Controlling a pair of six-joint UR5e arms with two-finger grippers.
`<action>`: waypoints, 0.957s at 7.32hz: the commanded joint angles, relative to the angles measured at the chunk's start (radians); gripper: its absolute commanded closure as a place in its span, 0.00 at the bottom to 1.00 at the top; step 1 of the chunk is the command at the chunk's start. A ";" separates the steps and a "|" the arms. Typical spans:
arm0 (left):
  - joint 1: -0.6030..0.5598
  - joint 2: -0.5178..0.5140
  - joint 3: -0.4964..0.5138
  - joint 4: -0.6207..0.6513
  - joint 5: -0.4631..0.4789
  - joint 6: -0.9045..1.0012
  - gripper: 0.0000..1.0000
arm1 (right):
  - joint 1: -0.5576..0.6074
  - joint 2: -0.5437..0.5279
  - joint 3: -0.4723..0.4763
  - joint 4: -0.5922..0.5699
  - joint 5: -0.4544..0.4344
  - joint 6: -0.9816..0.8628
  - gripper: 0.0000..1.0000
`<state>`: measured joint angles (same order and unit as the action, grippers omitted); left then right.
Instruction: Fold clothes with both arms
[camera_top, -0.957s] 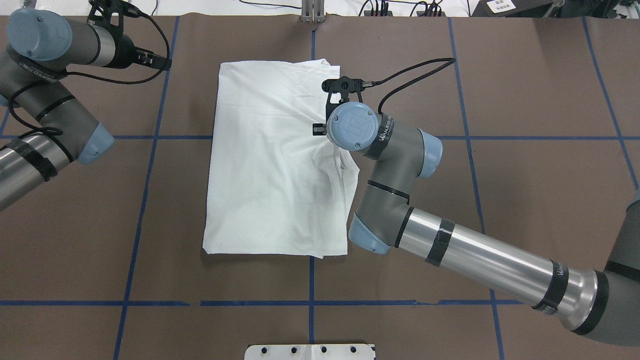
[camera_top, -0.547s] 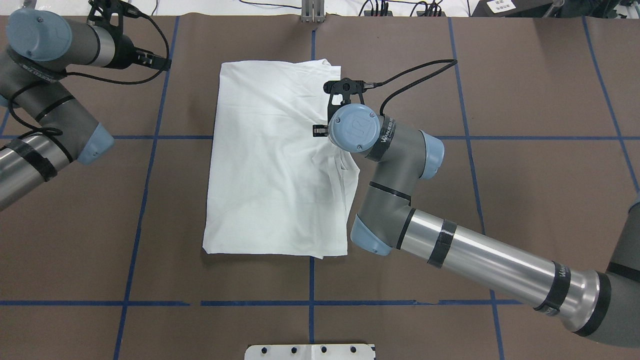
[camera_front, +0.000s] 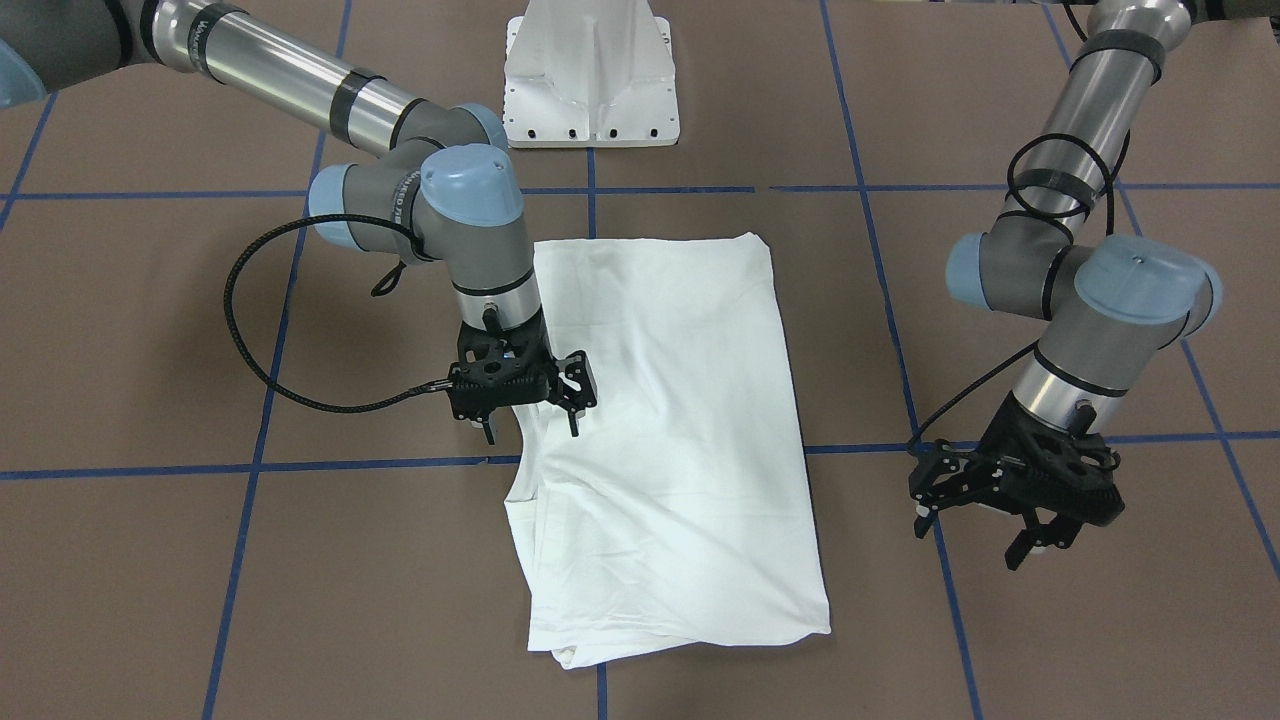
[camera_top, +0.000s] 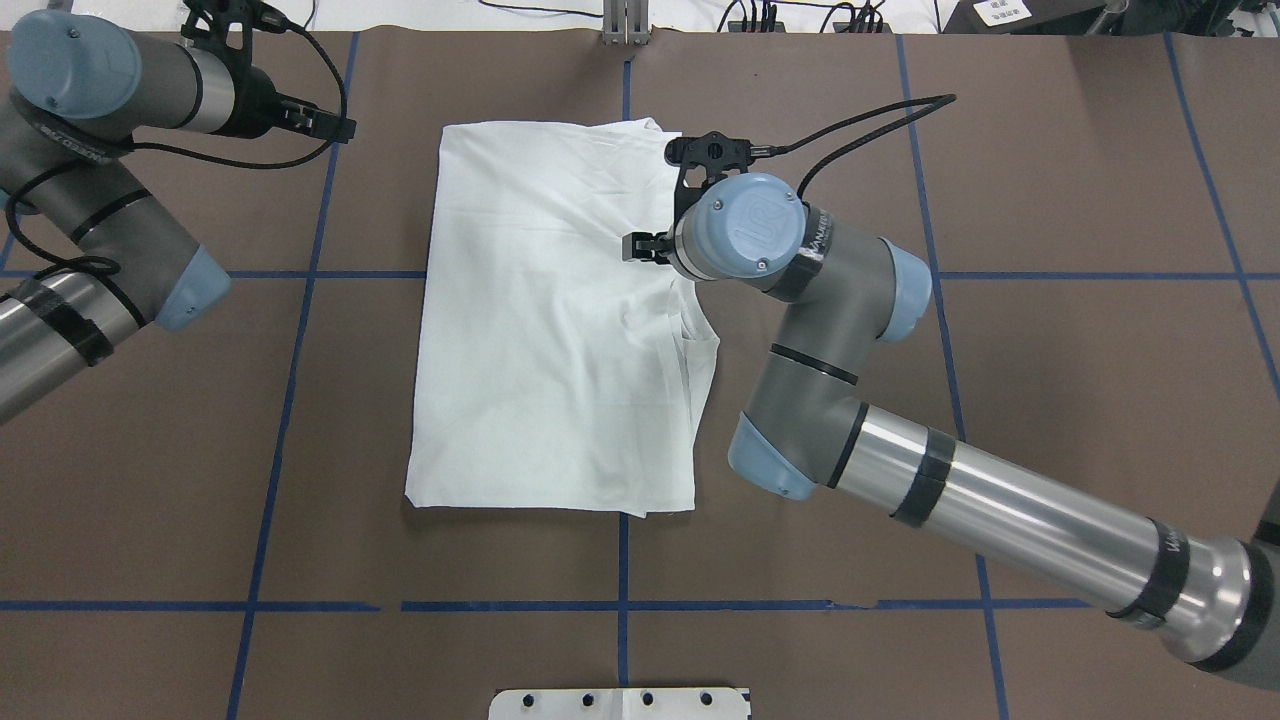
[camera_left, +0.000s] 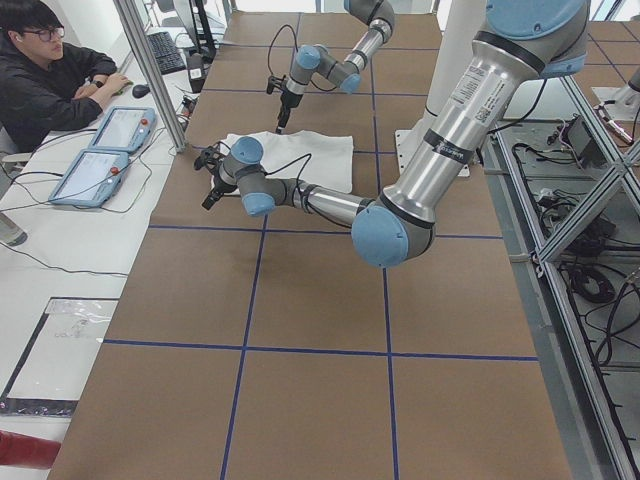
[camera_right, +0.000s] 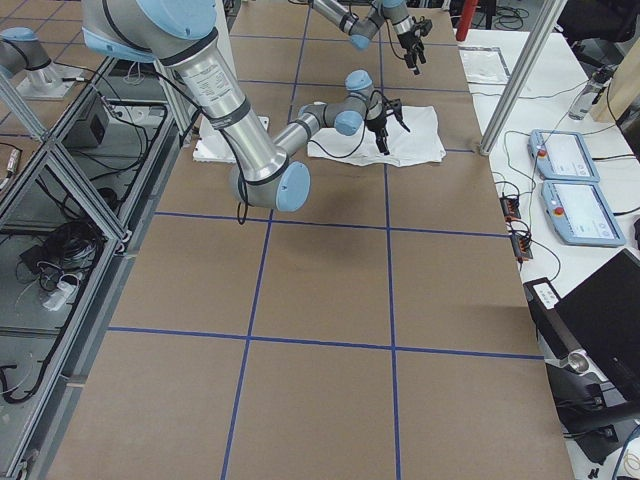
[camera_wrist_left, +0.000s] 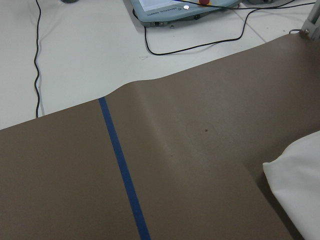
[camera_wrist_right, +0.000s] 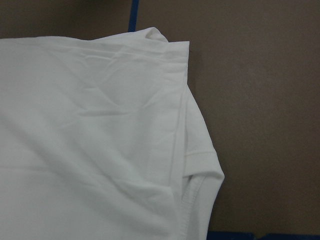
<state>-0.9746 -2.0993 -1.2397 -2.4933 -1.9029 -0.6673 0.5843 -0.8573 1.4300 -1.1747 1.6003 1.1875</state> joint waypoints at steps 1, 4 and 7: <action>0.046 0.139 -0.230 0.005 -0.068 -0.125 0.00 | -0.039 -0.214 0.277 0.000 0.001 0.015 0.00; 0.225 0.380 -0.517 0.005 -0.010 -0.349 0.00 | -0.190 -0.445 0.545 -0.053 -0.132 0.186 0.00; 0.509 0.449 -0.604 0.013 0.210 -0.593 0.00 | -0.357 -0.393 0.652 -0.312 -0.275 0.328 0.00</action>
<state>-0.5856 -1.6650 -1.8245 -2.4844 -1.7862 -1.1574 0.2895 -1.2630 2.0621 -1.4364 1.3821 1.4760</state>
